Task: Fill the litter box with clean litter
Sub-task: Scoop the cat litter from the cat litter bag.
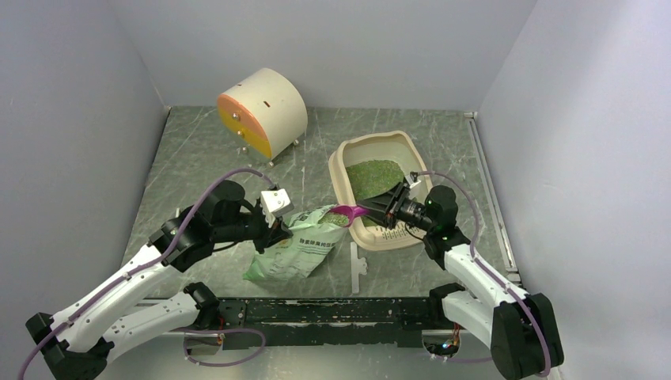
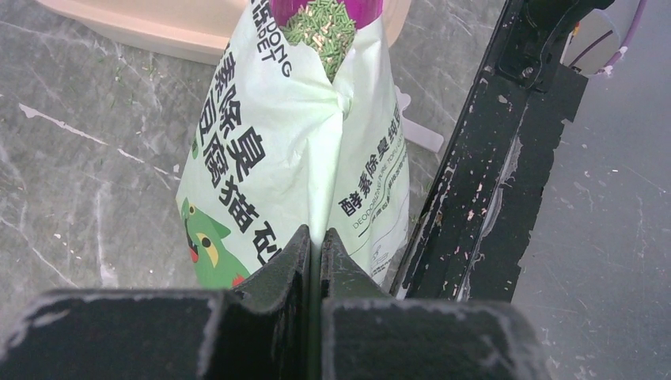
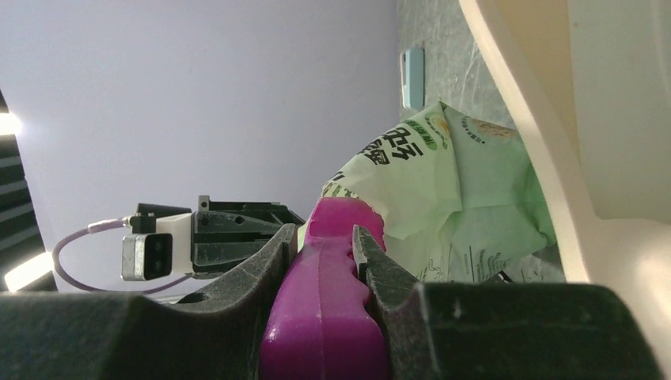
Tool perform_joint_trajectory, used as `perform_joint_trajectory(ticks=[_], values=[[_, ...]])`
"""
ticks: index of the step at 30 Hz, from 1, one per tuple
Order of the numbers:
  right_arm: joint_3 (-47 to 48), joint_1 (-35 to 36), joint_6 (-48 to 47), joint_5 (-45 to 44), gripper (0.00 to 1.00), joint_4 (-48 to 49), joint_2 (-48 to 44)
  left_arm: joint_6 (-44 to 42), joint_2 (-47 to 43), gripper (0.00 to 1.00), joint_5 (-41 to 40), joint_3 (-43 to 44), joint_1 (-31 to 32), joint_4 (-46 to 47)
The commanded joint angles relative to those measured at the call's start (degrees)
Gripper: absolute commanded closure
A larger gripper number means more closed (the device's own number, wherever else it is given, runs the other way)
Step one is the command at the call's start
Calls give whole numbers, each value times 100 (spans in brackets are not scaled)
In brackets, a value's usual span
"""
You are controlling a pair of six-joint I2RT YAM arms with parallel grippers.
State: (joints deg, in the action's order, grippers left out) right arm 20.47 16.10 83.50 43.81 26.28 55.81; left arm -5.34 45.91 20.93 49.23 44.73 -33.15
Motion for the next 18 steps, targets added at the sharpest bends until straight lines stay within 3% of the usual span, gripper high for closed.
perform_joint_trajectory(ticks=[1, 18], values=[[121, -246, -240, 417, 100, -327, -207, -34, -84, 95, 132, 357, 11, 895], [-424, -616, 374, 348, 100, 184, -674, -37, -163, 95, 103, 325, 18, 845]])
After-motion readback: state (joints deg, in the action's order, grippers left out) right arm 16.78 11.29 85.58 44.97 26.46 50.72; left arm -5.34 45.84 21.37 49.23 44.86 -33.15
